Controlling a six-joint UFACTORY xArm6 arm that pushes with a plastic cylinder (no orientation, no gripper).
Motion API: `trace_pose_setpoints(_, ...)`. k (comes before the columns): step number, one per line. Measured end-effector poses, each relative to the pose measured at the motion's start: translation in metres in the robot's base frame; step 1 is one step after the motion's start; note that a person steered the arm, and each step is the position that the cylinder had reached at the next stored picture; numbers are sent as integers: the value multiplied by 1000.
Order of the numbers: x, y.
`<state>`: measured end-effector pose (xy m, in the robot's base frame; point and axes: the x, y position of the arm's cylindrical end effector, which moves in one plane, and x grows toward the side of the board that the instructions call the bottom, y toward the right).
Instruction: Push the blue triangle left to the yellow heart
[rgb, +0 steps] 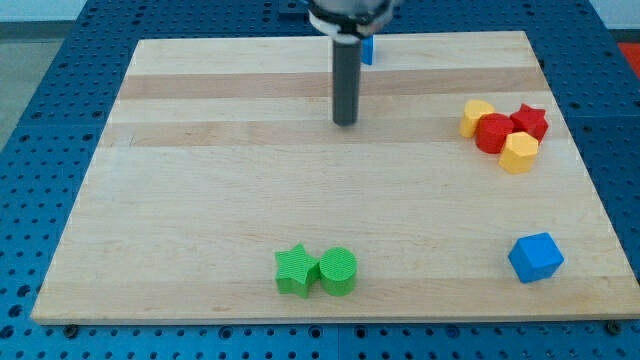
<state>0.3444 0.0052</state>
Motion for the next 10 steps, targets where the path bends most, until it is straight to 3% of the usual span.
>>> trace_pose_setpoints(2, -91, -37)
trace_pose_setpoints(3, -129, -29)
trace_pose_setpoints(4, -136, 15)
trace_pose_setpoints(6, -136, 40)
trace_pose_setpoints(10, -65, 89)
